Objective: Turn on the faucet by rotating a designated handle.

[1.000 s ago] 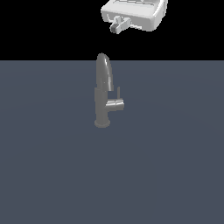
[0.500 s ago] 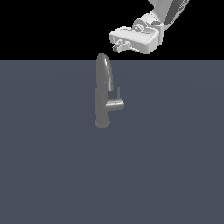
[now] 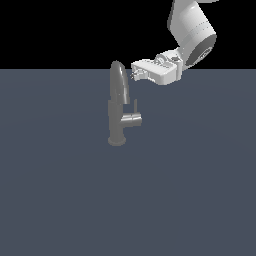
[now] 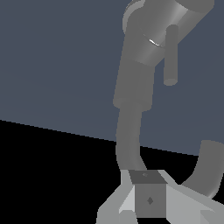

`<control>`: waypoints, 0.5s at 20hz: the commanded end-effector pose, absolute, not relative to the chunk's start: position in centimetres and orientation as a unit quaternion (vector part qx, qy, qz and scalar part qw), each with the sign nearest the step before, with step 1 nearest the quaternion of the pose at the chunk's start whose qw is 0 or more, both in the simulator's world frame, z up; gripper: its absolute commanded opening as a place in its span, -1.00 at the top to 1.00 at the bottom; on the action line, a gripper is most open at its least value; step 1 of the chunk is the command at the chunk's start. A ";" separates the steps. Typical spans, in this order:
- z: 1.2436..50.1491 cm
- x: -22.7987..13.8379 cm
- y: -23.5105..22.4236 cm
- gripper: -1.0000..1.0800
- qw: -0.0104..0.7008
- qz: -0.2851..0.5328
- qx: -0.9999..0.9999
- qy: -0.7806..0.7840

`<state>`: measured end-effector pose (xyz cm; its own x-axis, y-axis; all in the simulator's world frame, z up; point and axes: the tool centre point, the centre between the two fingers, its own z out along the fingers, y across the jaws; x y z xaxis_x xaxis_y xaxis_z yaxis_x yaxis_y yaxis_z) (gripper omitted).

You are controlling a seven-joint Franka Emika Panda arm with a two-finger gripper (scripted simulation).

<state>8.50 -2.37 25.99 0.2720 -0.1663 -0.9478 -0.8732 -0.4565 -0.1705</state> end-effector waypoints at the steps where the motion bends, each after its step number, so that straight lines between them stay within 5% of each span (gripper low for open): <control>1: 24.2 9.2 -2.4 1.00 0.383 0.495 -0.680 0.381; 10: 18.8 10.8 -2.3 1.00 0.420 0.539 -0.597 0.419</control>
<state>10.57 -2.37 19.54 0.0890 -0.0631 -0.9940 -0.9477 -0.3126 -0.0650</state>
